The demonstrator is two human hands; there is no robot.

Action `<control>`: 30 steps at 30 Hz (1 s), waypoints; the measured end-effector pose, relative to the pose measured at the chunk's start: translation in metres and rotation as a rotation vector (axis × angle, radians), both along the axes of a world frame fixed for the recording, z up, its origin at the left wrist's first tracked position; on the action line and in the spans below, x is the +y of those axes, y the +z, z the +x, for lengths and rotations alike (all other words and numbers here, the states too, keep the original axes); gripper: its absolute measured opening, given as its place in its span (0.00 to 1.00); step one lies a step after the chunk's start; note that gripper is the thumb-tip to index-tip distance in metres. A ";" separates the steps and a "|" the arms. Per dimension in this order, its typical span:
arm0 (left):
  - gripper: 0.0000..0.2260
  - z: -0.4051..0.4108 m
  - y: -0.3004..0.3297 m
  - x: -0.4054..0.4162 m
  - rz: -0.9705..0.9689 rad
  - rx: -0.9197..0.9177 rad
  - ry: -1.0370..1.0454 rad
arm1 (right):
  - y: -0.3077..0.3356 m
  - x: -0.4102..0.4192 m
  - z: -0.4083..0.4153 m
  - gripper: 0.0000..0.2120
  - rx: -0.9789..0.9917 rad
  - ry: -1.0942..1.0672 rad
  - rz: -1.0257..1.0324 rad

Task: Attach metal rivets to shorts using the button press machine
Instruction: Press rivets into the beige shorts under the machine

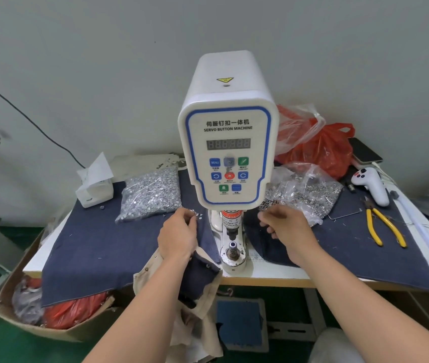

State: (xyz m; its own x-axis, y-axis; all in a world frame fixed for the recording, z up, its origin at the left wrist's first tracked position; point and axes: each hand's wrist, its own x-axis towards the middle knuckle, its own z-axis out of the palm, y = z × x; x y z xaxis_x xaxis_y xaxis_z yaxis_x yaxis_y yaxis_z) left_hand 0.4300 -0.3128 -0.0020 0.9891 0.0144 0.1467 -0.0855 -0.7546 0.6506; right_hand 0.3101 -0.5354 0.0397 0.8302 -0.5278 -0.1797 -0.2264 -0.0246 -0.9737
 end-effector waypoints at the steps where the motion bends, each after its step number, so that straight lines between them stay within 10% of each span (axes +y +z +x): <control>1: 0.04 0.000 0.000 0.000 -0.009 0.003 0.000 | 0.001 0.006 -0.004 0.05 0.013 0.019 0.088; 10: 0.08 -0.002 0.003 0.002 -0.046 0.005 -0.006 | 0.004 0.035 -0.023 0.03 0.102 0.100 0.540; 30: 0.09 -0.053 0.035 0.036 -0.421 0.121 -0.201 | 0.014 0.057 -0.027 0.06 0.116 0.160 0.708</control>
State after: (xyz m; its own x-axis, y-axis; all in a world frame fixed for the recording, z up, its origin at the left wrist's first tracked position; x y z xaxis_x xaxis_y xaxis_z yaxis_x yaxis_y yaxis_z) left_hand 0.3773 -0.2766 0.0325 0.9879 -0.1457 0.0524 -0.1072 -0.3994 0.9105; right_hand 0.2835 -0.4782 0.0542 0.8422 -0.1266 -0.5241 -0.3755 0.5599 -0.7386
